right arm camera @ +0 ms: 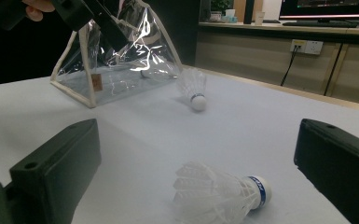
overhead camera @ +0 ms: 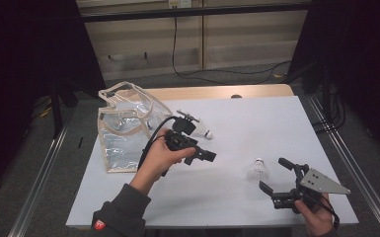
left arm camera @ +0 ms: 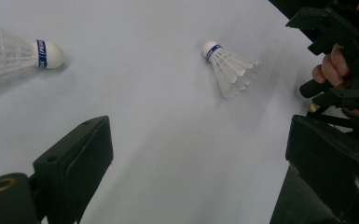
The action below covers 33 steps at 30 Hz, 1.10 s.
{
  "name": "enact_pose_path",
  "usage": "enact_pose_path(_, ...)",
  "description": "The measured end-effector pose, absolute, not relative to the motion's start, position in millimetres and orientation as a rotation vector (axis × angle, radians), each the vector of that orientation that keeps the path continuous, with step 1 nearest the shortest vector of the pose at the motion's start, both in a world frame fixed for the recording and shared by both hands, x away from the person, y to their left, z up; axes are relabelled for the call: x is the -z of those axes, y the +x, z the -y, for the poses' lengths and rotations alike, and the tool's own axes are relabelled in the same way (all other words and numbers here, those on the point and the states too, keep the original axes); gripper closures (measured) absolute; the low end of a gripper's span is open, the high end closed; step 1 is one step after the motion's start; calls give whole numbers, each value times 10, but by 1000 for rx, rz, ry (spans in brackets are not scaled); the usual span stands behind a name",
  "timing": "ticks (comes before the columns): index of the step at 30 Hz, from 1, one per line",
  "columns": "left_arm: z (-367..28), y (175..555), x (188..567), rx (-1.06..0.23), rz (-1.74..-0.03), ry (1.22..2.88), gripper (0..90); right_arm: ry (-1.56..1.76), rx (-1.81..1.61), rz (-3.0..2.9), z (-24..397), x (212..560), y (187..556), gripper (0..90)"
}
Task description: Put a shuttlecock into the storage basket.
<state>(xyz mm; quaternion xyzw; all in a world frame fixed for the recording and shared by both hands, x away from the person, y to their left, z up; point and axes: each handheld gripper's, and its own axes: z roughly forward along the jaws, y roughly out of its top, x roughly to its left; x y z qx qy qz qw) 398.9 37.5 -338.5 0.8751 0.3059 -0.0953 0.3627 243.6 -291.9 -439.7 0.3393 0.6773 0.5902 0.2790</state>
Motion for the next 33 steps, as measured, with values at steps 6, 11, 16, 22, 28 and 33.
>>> enact_pose_path(6, -344, 3974, 3418, 246, -775, 2248, 73, 910, -1584, -1816, 2920, 4397, 2437, 3)
enact_pose_path(11, -306, 3955, 3466, 223, -763, 2266, 72, 908, -1582, -1818, 2921, 4397, 2437, 3)
enact_pose_path(16, -271, 3945, 3527, 228, -757, 2275, 74, 912, -1585, -1815, 2920, 4395, 2434, 2)
enact_pose_path(22, -217, 3908, 3587, 217, -748, 2283, 73, 910, -1583, -1816, 2921, 4396, 2436, 3)
enact_pose_path(28, -173, 3881, 3636, 196, -738, 2291, 72, 908, -1583, -1816, 2922, 4396, 2437, 2)
enact_pose_path(33, -126, 3854, 3660, 190, -718, 2291, 70, 910, -1583, -1817, 2921, 4397, 2436, 2)
